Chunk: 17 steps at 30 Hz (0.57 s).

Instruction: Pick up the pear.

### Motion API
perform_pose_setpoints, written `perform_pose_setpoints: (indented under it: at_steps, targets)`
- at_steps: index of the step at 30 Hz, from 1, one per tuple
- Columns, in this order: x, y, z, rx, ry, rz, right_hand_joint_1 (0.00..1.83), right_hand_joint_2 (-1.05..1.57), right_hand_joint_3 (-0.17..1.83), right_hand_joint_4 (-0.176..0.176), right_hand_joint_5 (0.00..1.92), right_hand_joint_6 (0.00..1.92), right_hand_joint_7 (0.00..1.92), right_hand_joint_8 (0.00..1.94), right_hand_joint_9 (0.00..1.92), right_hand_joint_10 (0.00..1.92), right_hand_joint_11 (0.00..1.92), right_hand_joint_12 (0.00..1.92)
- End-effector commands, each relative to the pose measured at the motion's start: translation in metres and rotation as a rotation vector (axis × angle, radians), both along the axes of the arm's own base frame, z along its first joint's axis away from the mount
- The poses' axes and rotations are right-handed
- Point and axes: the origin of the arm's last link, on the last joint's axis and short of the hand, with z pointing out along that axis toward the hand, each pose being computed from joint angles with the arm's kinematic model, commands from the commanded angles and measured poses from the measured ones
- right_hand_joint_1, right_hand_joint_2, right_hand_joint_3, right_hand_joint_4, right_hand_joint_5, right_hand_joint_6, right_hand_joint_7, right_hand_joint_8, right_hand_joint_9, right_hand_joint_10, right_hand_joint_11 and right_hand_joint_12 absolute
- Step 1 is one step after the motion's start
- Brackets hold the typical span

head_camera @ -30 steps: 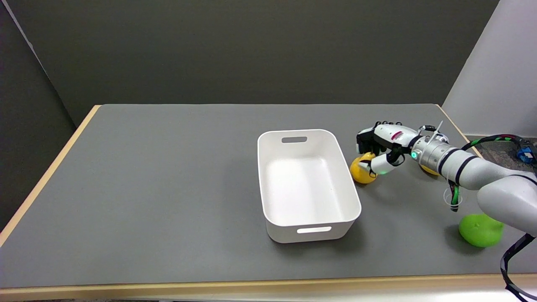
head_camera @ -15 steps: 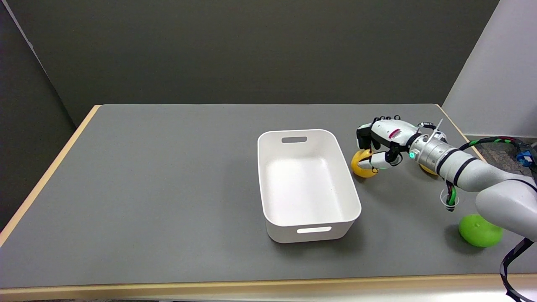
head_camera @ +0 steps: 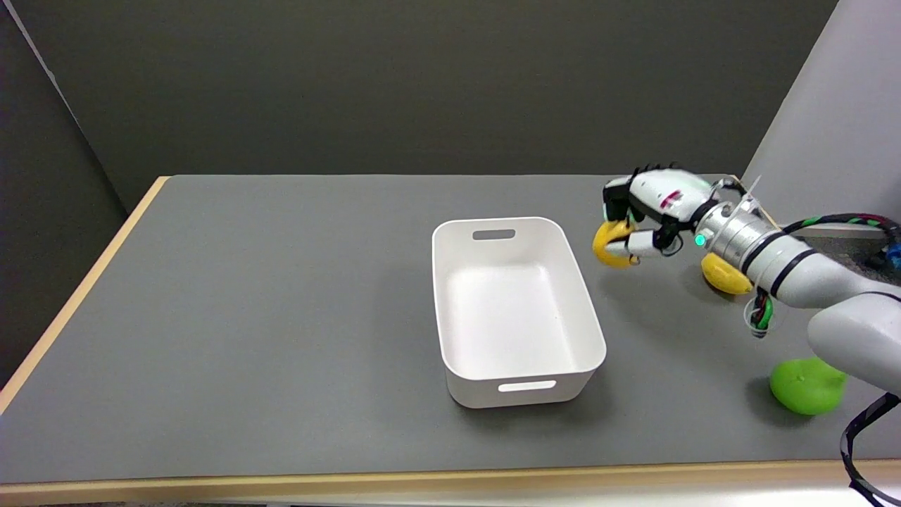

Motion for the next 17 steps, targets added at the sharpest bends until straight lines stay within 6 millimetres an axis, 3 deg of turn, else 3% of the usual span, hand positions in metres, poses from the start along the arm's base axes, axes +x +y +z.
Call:
perform_pose_setpoints:
  at_steps: [1, 6, 11, 14, 17]
  targets:
    - [0.085, 0.017, 0.011, -0.032, 0.049, 0.366, 1.34, 1.01, 0.48, -0.116, 0.63, 1.53, 0.81, 1.36, 0.76, 1.62, 0.47, 1.92]
    - [0.092, 0.025, 0.017, -0.055, -0.075, 0.452, 1.34, 0.99, 0.51, -0.115, 0.64, 1.52, 0.82, 1.35, 0.77, 1.62, 0.49, 1.92]
    - [0.077, 0.024, 0.0, 0.014, -0.324, 0.434, 1.34, 0.98, 0.53, -0.114, 0.64, 1.52, 0.82, 1.35, 0.77, 1.62, 0.52, 1.92]
    - [0.051, 0.021, -0.024, 0.081, -0.486, 0.351, 1.34, 0.98, 0.53, -0.116, 0.64, 1.52, 0.83, 1.35, 0.78, 1.61, 0.51, 1.92]
    - [0.027, 0.018, -0.059, 0.177, -0.525, 0.265, 1.34, 0.98, 0.53, -0.117, 0.64, 1.53, 0.83, 1.35, 0.77, 1.61, 0.51, 1.92]
